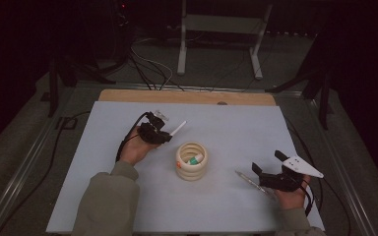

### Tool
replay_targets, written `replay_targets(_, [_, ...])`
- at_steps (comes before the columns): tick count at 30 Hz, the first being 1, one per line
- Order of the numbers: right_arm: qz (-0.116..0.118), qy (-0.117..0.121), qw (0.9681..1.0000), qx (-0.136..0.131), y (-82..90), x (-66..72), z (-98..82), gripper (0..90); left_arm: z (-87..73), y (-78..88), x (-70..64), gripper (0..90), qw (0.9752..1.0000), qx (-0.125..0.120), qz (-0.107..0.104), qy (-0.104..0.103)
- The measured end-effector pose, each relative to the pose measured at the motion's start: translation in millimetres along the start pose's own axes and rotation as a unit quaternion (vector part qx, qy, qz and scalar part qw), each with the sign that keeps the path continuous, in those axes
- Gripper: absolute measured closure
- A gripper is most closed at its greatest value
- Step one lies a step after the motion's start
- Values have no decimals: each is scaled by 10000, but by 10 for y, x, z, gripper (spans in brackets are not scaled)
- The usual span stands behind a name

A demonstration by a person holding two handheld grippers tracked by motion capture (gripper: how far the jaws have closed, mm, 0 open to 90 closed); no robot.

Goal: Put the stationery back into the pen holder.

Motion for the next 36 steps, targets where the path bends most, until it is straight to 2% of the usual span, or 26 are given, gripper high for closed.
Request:
replay_targets(14, [-2,4,10000,9,-4,-2,-3,0,96,121,-55,796,9992,-388,-6,-35])
replay_targets(23, [-4,10,10000,7,-6,-1,-4,0,203,241,-134,796,9973,-728,-24,-84])
replay_targets(36, [-7,6,10000,9,-5,-3,-3,0,322,332,-285,795,9940,-1074,-124,-174])
Point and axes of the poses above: each handheld gripper's, and its own axes: y roughly backward along the jaws, z roughly out of its top, x roughly to its left, the point moved 7 cm from there along -y, roughly forward along the jaws, and after that the axes turned 7 degrees about -y, right-handed, at the moved point
